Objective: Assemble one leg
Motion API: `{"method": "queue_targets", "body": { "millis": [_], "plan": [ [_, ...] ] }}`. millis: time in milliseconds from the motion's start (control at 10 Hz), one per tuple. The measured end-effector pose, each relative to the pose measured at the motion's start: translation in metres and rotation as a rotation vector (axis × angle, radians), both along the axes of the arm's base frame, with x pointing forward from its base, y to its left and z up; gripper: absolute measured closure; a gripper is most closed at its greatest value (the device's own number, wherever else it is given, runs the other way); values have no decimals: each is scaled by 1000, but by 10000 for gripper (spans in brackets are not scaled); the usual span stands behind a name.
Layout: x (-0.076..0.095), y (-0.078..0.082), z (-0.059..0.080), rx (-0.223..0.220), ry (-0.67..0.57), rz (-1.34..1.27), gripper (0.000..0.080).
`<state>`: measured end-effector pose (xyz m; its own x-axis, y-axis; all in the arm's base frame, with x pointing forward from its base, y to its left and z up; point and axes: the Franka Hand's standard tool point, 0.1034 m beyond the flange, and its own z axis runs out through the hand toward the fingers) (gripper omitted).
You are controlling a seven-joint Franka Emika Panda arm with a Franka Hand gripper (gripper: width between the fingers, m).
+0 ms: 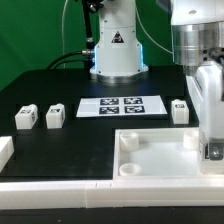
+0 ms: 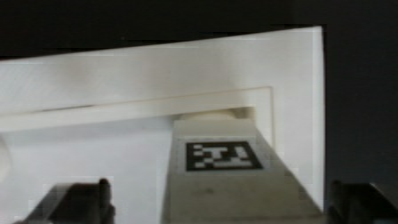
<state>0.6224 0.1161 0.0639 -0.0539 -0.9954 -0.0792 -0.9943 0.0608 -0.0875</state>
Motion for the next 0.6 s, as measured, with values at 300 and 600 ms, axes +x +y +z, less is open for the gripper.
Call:
{"method": "queue_targets", "body": {
  "millis": [300,600],
  "plan": [
    [1,1,1,-27,-19,271,154],
    [1,1,1,-72,-42,645,151]
  ]
}}
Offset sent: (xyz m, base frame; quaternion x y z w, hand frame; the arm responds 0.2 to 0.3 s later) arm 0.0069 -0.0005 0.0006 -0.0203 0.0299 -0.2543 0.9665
